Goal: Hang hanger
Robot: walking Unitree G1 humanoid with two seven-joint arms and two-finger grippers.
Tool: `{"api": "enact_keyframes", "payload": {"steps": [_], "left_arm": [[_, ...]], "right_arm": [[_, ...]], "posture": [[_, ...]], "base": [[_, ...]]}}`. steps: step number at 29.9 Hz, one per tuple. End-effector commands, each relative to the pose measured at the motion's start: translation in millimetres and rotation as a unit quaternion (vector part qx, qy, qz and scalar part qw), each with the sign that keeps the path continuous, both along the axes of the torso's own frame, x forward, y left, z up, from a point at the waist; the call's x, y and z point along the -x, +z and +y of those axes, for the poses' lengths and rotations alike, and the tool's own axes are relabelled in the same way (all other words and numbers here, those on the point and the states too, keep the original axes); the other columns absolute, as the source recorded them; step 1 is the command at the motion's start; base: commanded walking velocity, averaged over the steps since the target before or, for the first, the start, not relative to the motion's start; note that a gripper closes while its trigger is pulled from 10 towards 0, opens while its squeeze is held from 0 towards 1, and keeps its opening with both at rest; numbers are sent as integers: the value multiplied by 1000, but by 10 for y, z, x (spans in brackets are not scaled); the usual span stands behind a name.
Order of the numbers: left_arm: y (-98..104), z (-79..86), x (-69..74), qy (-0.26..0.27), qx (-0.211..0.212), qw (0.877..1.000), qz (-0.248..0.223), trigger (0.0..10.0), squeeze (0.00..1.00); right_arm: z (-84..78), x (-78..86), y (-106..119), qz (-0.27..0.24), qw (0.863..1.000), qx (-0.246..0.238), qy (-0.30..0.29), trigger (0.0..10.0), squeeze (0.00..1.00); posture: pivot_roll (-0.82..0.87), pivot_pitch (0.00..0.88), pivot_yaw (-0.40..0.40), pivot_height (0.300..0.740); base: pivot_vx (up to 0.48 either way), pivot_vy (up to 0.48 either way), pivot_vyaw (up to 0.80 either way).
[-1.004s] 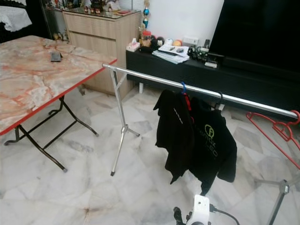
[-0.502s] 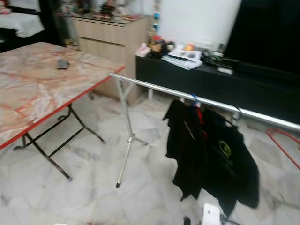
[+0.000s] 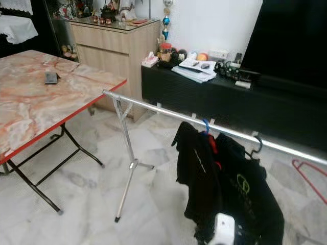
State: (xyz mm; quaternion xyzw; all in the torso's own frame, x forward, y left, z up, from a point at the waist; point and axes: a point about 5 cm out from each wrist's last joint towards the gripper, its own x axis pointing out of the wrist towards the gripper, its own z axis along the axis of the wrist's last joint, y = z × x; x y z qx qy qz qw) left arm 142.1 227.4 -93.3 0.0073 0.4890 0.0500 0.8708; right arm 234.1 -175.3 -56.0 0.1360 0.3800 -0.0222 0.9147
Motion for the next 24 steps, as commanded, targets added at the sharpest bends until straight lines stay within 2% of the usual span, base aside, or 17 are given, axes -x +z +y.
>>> {"api": "enact_keyframes", "payload": {"steps": [1,14,18,19,20,21,23,24], "left_arm": [[-22,-70,16,-7,4,1000,6,10000,0],[-45,-109,63,-5,6,1000,8,10000,0],[-69,-151,118,-7,9,1000,11,10000,0],[-75,-163,132,-7,9,1000,11,10000,0],[-75,-163,132,-7,9,1000,11,10000,0],[-80,-175,144,-8,10,1000,11,10000,0],[-85,-186,154,-9,10,1000,12,10000,0],[-89,-196,162,-8,12,1000,12,10000,0]], "right_arm": [[-112,43,-10,-4,1000,9,-13,10000,0],[-121,-11,73,-78,996,-10,-29,10000,0],[-140,-41,126,-110,994,19,3,10000,0],[0,-180,311,-199,979,37,20,10000,0],[0,-180,311,-199,979,37,20,10000,0],[57,-228,423,-249,967,42,19,10000,0],[31,-224,458,-267,963,35,6,10000,0],[-7,-227,536,-295,954,43,2,10000,0]], "posture": [[115,0,-62,740],[84,0,-74,740],[80,0,-80,740],[78,0,-82,740],[78,0,-82,740],[79,0,-83,740],[78,0,-82,740],[73,2,-80,740]], "base": [[0,0,0],[0,0,0],[0,0,0],[0,0,0],[0,0,0],[0,0,0],[0,0,0],[0,0,0]]}}
